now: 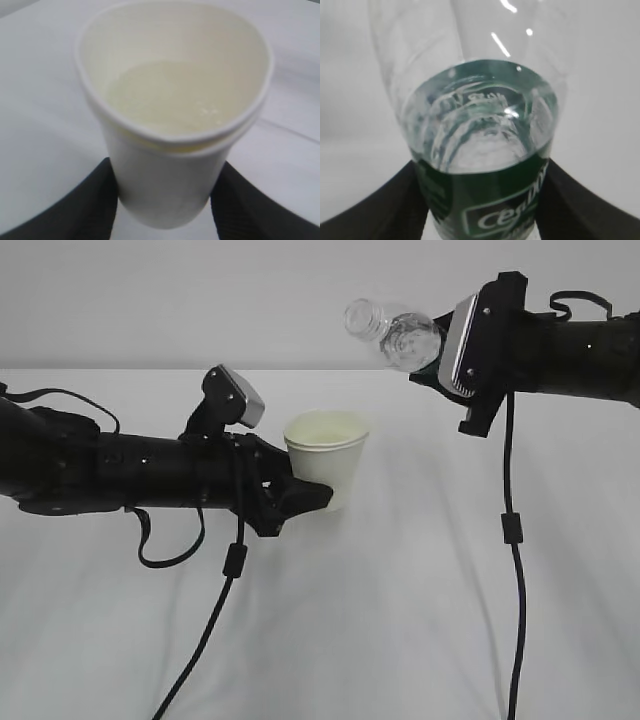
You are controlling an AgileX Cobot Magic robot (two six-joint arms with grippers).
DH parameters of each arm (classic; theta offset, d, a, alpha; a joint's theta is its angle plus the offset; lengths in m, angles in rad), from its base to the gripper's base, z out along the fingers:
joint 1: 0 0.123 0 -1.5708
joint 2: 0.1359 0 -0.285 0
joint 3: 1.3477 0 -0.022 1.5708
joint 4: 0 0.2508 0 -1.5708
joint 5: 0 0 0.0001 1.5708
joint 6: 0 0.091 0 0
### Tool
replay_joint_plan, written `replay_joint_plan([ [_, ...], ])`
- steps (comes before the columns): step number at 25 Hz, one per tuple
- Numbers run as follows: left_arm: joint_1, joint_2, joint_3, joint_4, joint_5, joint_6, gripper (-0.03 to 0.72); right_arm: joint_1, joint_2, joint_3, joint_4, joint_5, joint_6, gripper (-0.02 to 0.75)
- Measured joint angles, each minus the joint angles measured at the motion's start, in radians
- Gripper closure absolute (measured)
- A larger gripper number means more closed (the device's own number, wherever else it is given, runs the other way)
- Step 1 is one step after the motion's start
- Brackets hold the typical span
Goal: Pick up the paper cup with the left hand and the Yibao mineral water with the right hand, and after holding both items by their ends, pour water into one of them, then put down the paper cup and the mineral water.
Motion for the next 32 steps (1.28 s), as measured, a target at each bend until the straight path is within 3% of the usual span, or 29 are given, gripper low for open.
replay_joint_plan([
  [7, 0.08, 0.0, 0.0, -0.044, 0.0, 0.002, 0.294, 0.0, 0.0, 0.0, 0.021, 0.0, 0.206, 0.294],
  [17, 0.161, 0.0, 0.0, -0.059, -0.006, 0.004, 0.294, 0.0, 0.0, 0.0, 0.085, 0.0, 0.331, 0.294],
  [32, 0.183, 0.0, 0.0, -0.06, -0.024, 0.004, 0.294, 0.0, 0.0, 0.0, 0.208, 0.047, 0.434, 0.296],
])
